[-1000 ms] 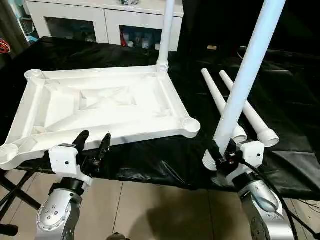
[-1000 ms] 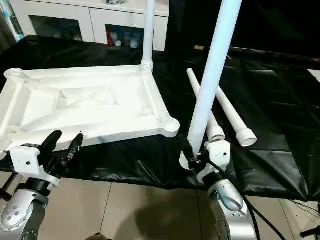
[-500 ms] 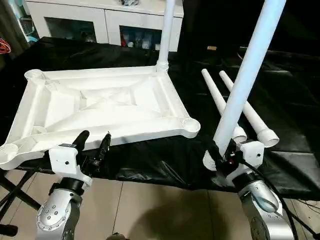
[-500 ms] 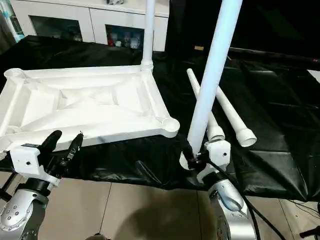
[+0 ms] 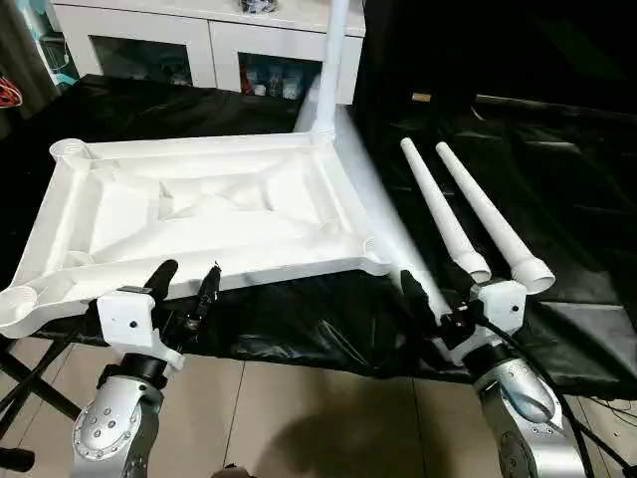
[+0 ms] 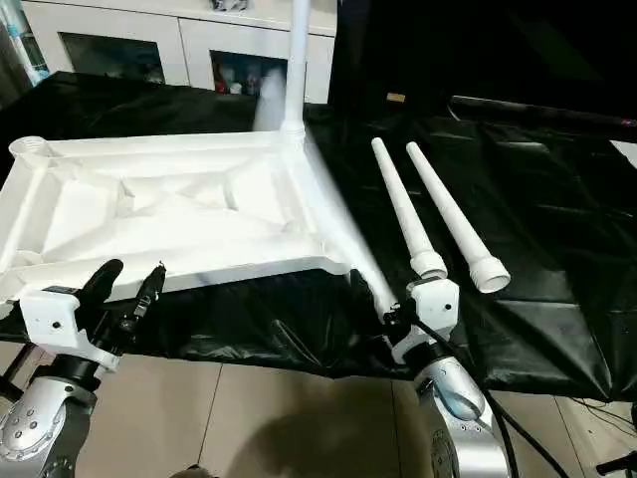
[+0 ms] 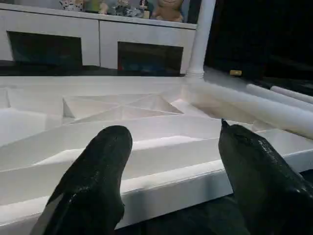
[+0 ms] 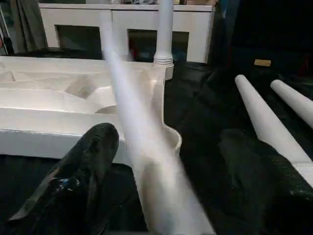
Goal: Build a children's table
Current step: Rotate leg to tighten
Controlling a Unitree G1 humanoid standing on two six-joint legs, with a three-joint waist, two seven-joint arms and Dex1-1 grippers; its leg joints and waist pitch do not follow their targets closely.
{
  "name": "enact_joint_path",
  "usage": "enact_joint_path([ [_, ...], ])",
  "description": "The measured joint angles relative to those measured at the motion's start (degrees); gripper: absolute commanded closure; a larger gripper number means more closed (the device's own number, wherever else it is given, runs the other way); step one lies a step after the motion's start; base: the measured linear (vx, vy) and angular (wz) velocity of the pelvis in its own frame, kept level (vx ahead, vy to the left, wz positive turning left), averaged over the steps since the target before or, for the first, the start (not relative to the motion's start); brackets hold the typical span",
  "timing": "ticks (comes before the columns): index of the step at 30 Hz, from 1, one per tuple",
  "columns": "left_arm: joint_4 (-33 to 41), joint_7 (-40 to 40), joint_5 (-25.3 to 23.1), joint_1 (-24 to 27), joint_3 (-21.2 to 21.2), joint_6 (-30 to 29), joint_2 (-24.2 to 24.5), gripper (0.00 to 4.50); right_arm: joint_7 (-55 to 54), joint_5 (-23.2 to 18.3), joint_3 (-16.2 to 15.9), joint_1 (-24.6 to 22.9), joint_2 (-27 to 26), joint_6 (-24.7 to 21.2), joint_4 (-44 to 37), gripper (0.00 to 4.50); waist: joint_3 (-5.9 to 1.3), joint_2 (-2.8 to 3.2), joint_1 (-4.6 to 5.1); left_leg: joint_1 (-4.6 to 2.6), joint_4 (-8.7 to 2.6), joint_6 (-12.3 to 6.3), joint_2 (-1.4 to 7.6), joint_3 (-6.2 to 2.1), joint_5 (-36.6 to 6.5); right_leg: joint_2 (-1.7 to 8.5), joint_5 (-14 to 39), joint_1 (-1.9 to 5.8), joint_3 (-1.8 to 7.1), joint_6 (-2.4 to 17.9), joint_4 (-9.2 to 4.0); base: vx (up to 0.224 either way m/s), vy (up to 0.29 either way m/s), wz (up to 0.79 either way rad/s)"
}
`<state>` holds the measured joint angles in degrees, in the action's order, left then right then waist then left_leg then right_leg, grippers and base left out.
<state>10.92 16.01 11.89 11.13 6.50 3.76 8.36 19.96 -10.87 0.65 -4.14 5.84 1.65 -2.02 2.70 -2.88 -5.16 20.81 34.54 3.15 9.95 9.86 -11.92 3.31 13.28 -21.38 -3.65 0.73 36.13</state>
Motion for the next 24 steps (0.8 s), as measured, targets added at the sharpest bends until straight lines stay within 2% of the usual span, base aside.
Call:
enact_joint_path([
  [3, 0.00, 0.00, 0.00, 0.00, -0.01, 0.00, 0.00, 1.18, 0.00, 0.00, 0.01, 0.05, 0.00, 0.01, 0.00, 0.12, -0.02, -0.02, -0.01, 0.00, 0.00, 0.00, 0.00, 0.00, 0.00, 0.00, 0.00, 0.02, 0.00, 0.00, 0.00, 0.000, 0.000, 0.00],
  [24, 0.00, 0.00, 0.00, 0.00, -0.01, 0.00, 0.00, 1.18, 0.00, 0.00, 0.00, 0.05, 0.00, 0.00, 0.00, 0.12, -0.02, -0.03, -0.01, -0.04, 0.00, 0.00, 0.00, 0.00, 0.00, 0.00, 0.00, 0.02, 0.00, 0.00, 0.00, 0.000, 0.000, 0.00],
])
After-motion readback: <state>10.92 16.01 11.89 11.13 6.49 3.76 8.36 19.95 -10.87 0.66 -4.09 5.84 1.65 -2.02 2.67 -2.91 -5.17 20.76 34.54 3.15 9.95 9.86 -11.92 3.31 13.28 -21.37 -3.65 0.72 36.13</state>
